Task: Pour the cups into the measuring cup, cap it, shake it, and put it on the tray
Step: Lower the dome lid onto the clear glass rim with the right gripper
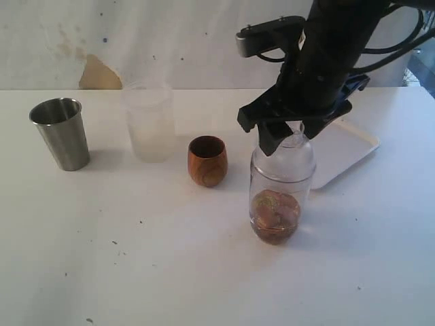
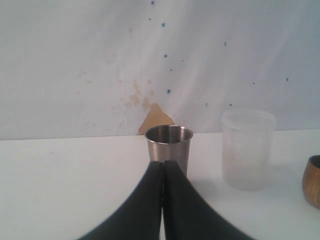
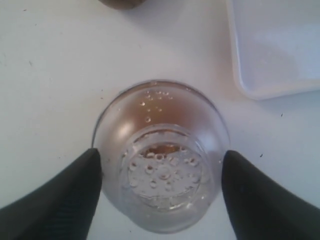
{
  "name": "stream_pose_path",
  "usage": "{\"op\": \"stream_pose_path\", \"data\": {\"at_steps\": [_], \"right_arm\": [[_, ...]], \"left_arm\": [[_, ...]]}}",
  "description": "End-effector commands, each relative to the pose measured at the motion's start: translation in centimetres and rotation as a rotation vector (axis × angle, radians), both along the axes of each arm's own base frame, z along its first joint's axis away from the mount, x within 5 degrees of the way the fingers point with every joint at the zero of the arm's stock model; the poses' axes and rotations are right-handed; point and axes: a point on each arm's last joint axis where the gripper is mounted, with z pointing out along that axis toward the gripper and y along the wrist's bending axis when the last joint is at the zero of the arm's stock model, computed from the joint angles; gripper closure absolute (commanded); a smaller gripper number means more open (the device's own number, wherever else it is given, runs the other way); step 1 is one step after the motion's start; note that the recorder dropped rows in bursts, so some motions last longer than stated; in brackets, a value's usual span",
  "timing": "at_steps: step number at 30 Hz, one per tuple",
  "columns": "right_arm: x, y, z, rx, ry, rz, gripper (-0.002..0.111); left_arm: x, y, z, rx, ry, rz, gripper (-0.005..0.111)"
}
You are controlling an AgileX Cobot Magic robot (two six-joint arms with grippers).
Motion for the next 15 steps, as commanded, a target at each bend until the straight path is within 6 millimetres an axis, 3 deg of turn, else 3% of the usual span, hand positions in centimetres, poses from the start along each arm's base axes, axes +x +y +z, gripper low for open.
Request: {"op": "stream_pose_path", "data": {"at_steps": [1, 6, 10, 15], "right_arm": [[-0.19, -0.3, -1.08, -0.039, 0.034, 0.007, 0.05], [-0.23, -0.32, -1.0, -0.036, 0.033, 0.0, 0.047], [-0.25, -0.33, -0.95, -0.035, 0.031, -0.004, 0.036], [-0.09, -0.28, -0.24, -0.027, 0.008, -0.004, 0.035]], "left_arm": [[-0.01, -0.02, -0.12, -0.01, -0.003, -0.005, 0.106], [-0.01, -0.02, -0.12, -0.01, -0.003, -0.005, 0.106], [-0.01, -0.02, -0.12, -0.01, -0.003, -0.005, 0.106], [-0.01, -0.02, -0.12, -0.01, -0.003, -0.005, 0.106]]}}
